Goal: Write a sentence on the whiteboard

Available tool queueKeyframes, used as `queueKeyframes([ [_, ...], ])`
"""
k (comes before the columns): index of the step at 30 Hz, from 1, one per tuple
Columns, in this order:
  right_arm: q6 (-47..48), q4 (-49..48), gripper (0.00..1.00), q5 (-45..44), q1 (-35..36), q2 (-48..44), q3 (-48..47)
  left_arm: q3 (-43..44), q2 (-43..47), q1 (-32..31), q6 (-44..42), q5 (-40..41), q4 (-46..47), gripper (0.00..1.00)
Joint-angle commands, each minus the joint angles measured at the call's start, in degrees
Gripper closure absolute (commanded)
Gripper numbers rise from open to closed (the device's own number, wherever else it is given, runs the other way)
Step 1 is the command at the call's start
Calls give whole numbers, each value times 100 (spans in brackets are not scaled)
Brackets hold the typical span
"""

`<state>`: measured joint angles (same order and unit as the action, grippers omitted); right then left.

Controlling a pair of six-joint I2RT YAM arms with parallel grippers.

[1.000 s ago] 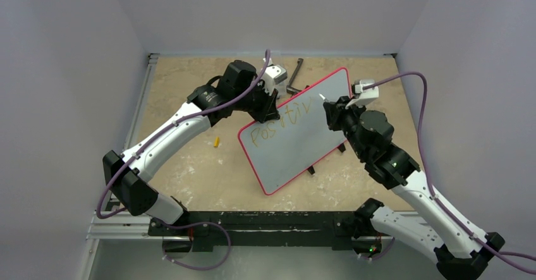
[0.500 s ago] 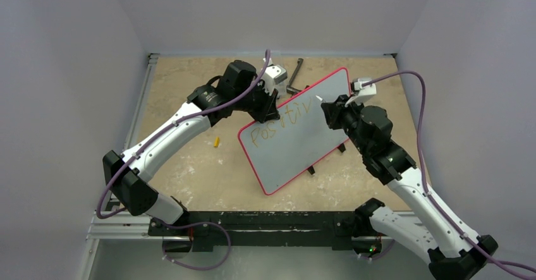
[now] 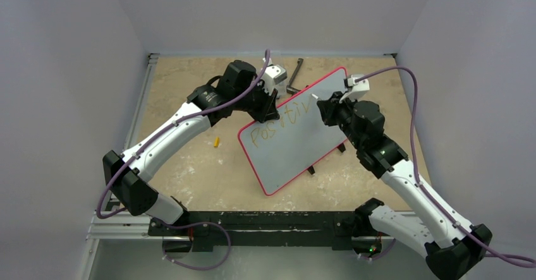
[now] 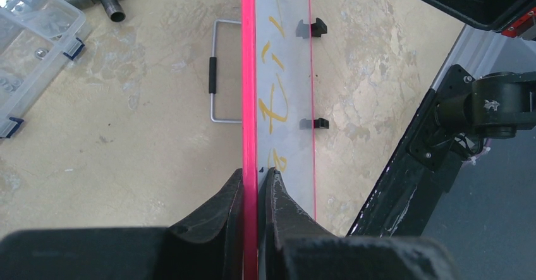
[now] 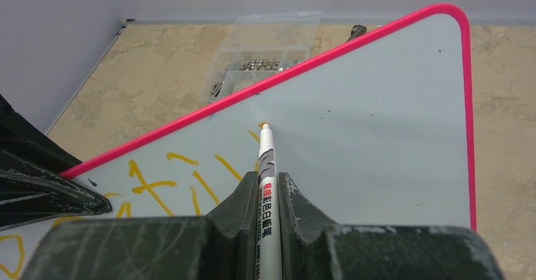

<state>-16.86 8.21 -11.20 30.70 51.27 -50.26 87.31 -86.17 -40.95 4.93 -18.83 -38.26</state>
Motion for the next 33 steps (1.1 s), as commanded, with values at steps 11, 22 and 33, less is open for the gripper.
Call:
queueKeyframes([
  [11,-252,-182,100,8,-38,-177,620,-150,22,-80,-597,247,-486,100],
  [22,-268,296,100,70,-40,-547,363,-150,45,-85,-596,257,-478,100],
  [33,-326,172,100,296,-43,-658,-147,-144,68,-89,-589,253,-489,100],
])
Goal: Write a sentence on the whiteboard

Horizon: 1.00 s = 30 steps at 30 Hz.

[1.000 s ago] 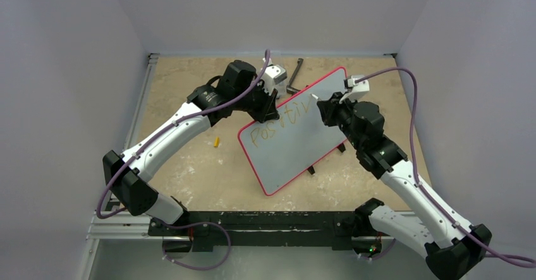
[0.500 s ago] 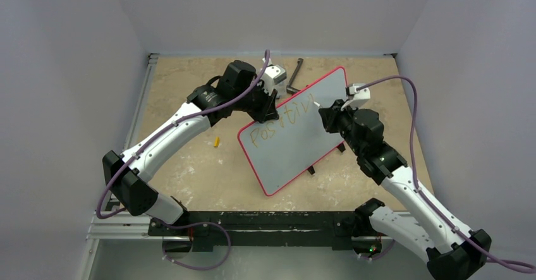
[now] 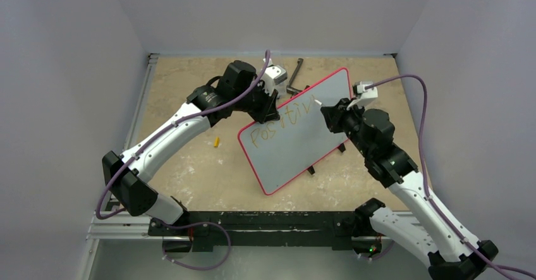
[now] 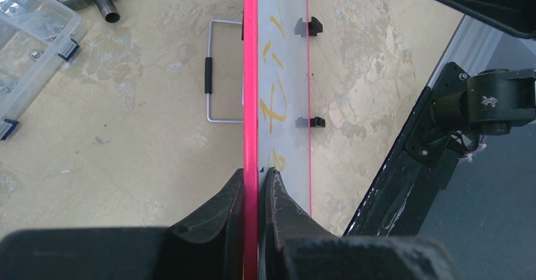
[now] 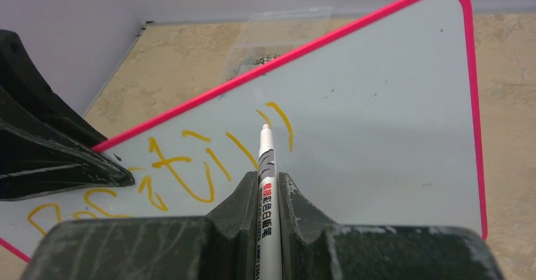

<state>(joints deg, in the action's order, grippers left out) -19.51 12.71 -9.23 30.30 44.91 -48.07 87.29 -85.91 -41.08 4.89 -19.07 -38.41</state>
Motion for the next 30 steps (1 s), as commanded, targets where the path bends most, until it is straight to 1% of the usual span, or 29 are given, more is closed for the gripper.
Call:
queueKeyframes([
  [1,-49,-317,100,93,1,12,-400,-142,38,-76,-577,268,-467,100],
  [7,16,-516,100,105,-1,364,-603,-133,53,-76,-576,260,-468,100],
  [15,52,-732,100,45,0,646,-591,-135,41,-84,-564,218,-467,100],
  [24,259,-607,100,-453,1,651,-414,-133,21,-93,-573,213,-466,100],
  [30,277,-562,100,-475,2,638,-364,-133,9,-107,-571,222,-472,100],
])
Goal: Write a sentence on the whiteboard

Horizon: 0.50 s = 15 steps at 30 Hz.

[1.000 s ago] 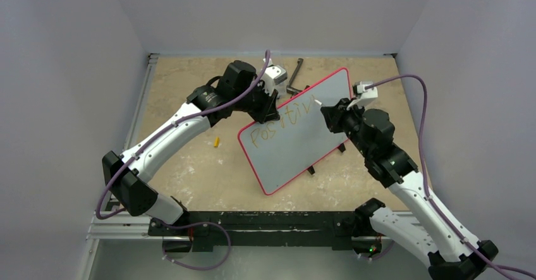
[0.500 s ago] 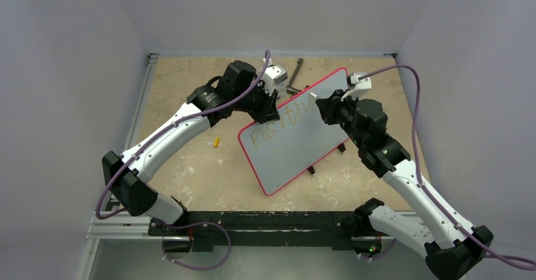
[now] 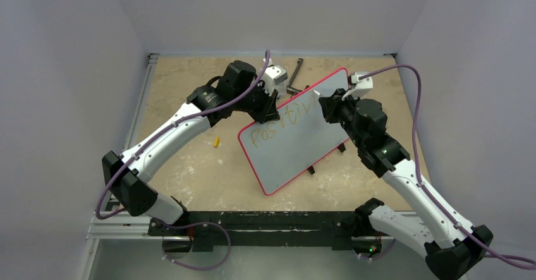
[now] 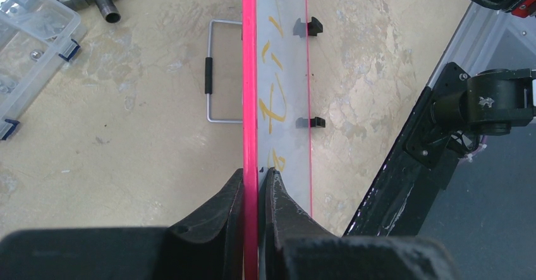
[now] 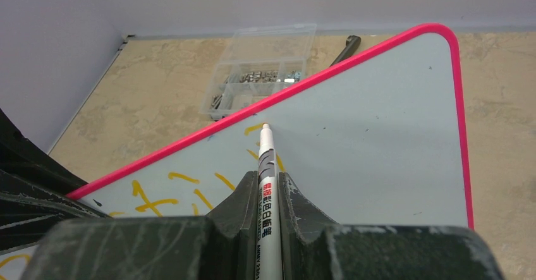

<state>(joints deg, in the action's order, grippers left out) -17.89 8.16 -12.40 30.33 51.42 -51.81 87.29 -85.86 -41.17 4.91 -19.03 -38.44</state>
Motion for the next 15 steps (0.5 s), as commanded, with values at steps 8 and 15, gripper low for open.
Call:
queueKeyframes([
  [8,126,27,100,-175,-2,-319,-92,-133,14,-96,-571,224,-470,100],
  [15,138,204,100,-416,-1,-546,160,-133,30,-106,-578,236,-468,100],
])
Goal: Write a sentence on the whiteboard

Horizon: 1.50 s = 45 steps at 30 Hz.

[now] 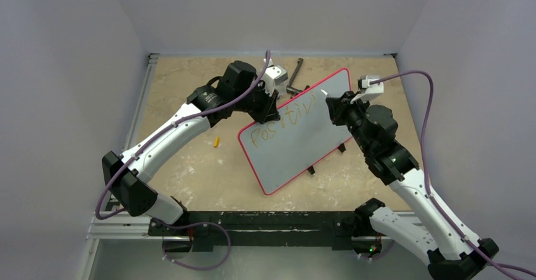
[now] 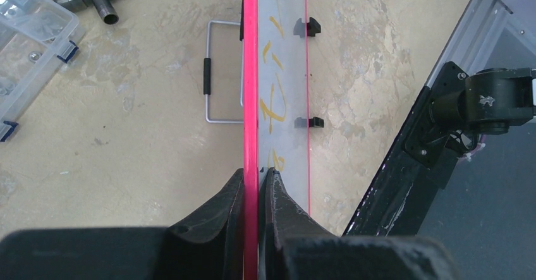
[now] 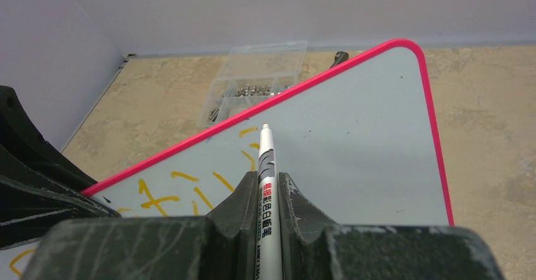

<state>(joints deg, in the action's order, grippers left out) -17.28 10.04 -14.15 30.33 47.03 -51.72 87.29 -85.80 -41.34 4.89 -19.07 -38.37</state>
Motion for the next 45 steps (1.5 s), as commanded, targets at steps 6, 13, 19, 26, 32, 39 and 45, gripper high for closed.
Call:
queueKeyframes([
  [6,79,-141,100,-196,-8,43,202,-133,33,-93,-565,203,-474,100],
  [13,167,-308,100,-178,0,281,150,-133,2,-103,-571,214,-478,100],
  [19,220,-380,100,-239,-1,418,166,-141,-7,-102,-573,226,-482,100],
  [26,233,-328,100,-656,-16,496,160,-142,-29,-108,-577,228,-482,100],
  [32,296,-328,100,-800,-14,486,80,-142,-38,-102,-569,227,-482,100],
  [39,238,-137,100,-627,-9,228,0,-142,-45,-102,-576,249,-471,100],
  [45,225,-239,100,-201,-14,-46,6,-142,-43,-102,-570,251,-473,100],
])
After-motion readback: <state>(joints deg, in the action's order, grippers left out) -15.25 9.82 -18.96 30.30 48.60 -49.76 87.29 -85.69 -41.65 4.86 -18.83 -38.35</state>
